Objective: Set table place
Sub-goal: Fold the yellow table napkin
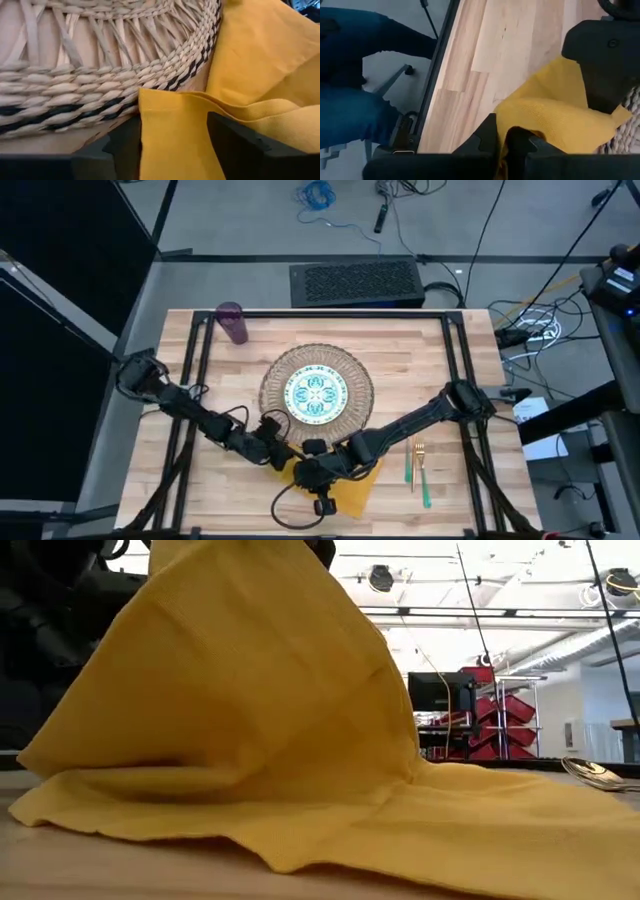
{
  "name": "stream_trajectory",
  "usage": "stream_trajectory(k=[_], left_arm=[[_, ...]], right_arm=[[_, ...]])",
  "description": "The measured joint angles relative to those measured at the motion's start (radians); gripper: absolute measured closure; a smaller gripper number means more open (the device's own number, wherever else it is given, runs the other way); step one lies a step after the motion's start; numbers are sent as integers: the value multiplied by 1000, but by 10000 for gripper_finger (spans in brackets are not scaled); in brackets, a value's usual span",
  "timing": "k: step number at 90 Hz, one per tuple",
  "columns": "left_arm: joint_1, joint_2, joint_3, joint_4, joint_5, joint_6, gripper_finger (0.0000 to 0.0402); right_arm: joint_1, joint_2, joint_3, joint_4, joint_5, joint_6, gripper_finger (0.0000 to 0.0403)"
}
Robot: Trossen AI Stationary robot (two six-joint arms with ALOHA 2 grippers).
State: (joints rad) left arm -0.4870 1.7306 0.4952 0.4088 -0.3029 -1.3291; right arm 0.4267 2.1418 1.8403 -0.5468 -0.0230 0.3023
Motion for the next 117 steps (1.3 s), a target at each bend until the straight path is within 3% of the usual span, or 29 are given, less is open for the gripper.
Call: stream_trajectory(k=[47, 64, 83, 101, 117], left_arm=[[-20, 6, 1, 4, 7, 63, 393], [-27, 3, 1, 2, 6, 65, 401], [-32, -81, -5, -21, -12, 64, 401], [-42, -236, -6, -95, -149, 137, 401], [-53, -391, -6, -198, -241, 190, 401]], right_arm=[[-1, 0, 0, -2, 28, 4, 403], [-1, -11, 0, -14, 77, 25, 403], [-2, -87, -1, -84, 164, 57, 403], [-2, -102, -1, -230, 184, 149, 403], [3, -95, -1, -240, 186, 162, 403]])
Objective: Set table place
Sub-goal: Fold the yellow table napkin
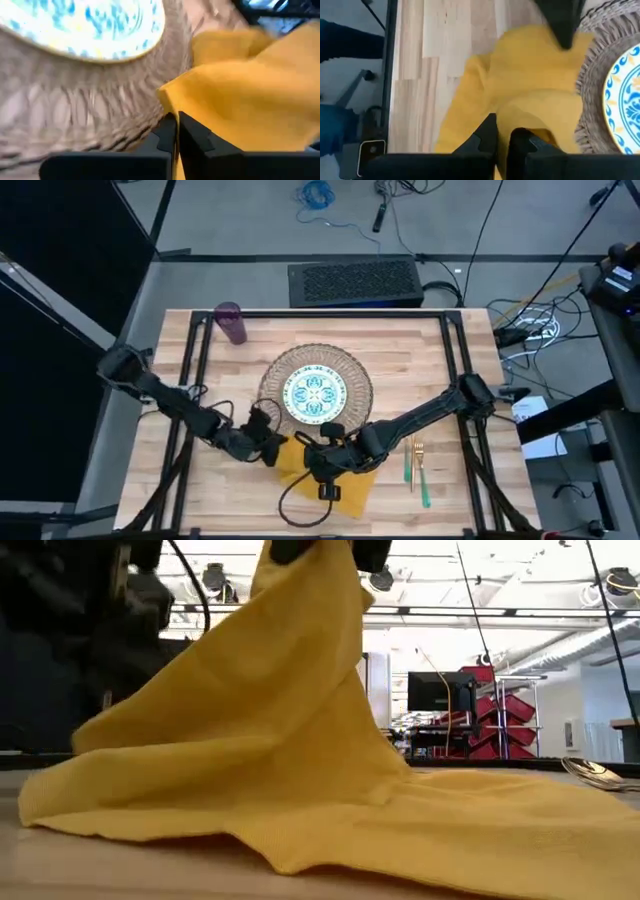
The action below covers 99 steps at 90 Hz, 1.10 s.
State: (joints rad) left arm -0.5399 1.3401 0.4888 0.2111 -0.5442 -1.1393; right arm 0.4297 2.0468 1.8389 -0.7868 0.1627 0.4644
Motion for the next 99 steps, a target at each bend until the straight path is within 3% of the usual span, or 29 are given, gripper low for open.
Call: stream_trajectory(k=[18, 42, 76, 99], left_arm=[[-12, -124, 16, -32, -33, 83, 401], [-12, -189, 152, -238, -63, 189, 401], [-11, -287, 508, -781, -212, 349, 401], [-10, -318, 746, -857, -273, 546, 401]], right_arm=[[1, 0, 0, 11, 25, 4, 403], [-30, -9, 0, 8, 62, 6, 403], [-133, -158, 0, -167, 196, -46, 403], [-227, -284, 2, -193, 198, -118, 403]])
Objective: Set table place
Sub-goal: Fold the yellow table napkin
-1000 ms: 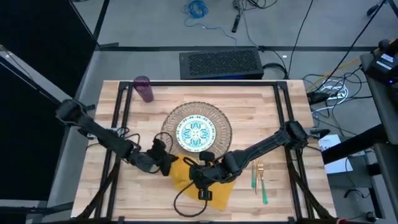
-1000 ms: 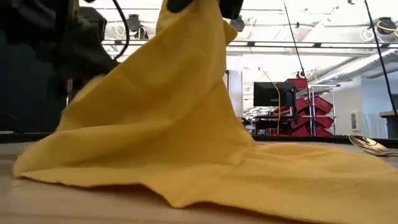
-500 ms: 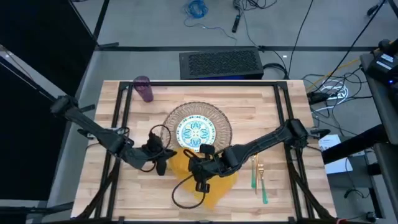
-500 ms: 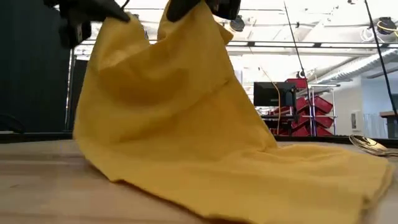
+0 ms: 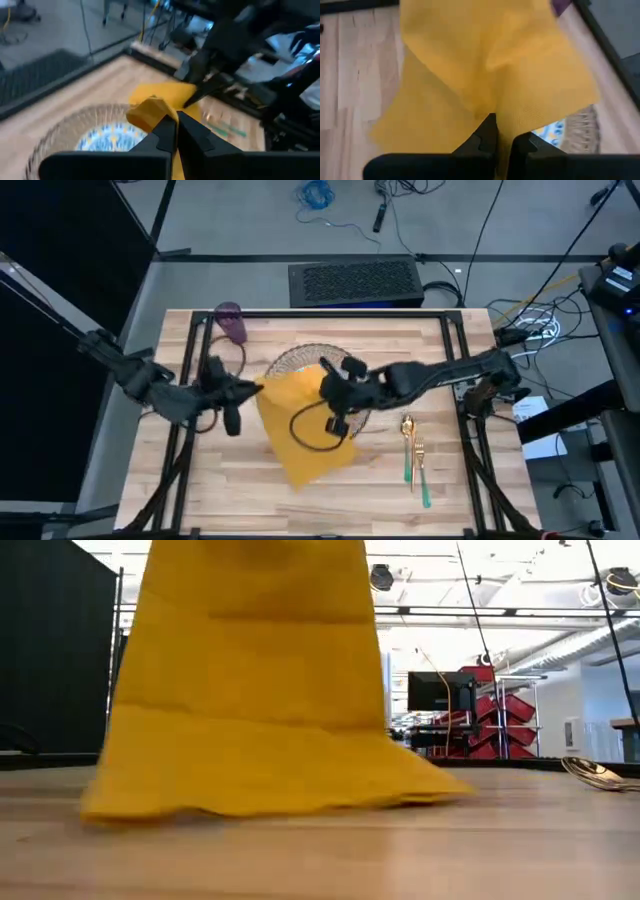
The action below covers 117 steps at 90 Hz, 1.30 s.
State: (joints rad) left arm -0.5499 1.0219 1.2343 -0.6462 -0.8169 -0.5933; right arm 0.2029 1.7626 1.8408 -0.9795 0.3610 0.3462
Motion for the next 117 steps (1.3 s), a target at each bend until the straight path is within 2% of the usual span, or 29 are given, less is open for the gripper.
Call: stream_trajectory(k=[9, 28, 58, 78, 98, 109, 117], left_arm=[[0, 4, 40, 1, -1, 32, 401], [0, 13, 43, -23, 0, 27, 401], [-4, 13, 79, -21, -4, 52, 401], [-45, 29, 148, -15, -21, 85, 401], [-131, 106, 179, -7, -49, 77, 401], [-197, 181, 179, 91, -49, 59, 401], [-250, 234, 179, 151, -41, 48, 401]], right_arm=[[-32, -22, 0, -18, 1, -17, 403], [-72, -42, 0, -17, 2, -53, 403], [-59, -49, 50, -3, 4, -63, 403], [-8, -49, 160, -18, 4, -54, 403], [85, -10, 164, -114, 0, 76, 403], [151, 29, 163, -165, -5, 160, 403], [194, 41, 163, -192, -46, 215, 403]])
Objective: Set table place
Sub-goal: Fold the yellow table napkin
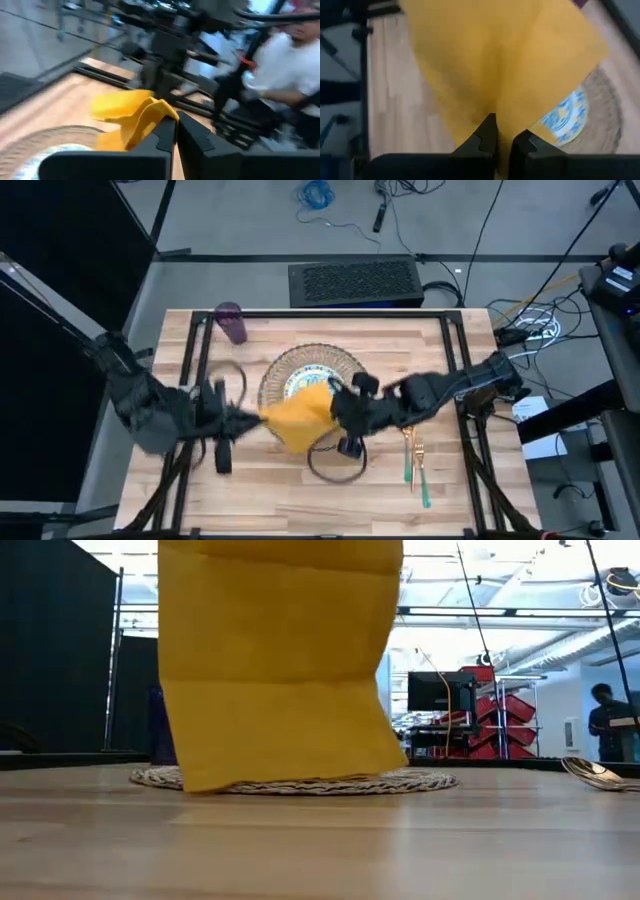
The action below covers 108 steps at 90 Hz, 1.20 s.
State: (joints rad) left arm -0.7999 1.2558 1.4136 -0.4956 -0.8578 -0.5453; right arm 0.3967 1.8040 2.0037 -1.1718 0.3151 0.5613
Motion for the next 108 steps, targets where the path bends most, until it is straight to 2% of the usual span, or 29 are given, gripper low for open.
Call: stream_trajectory(k=[20, 36, 74, 88, 108], left_arm=[[-98, 116, 7, 46, -52, -111, 401], [-119, 159, 11, 78, -69, -153, 402], [-154, 183, 240, 67, -164, 102, 402], [-158, 196, 260, 61, -166, 115, 402], [-159, 196, 261, 60, -172, 109, 402]], right_arm=[[113, 2, 0, 0, -8, 112, 403], [180, 2, 0, 11, -2, 164, 403], [187, 3, 145, 16, 86, 78, 403], [221, 3, 202, 18, 109, 65, 403], [258, 9, 207, 14, 131, 105, 403]])
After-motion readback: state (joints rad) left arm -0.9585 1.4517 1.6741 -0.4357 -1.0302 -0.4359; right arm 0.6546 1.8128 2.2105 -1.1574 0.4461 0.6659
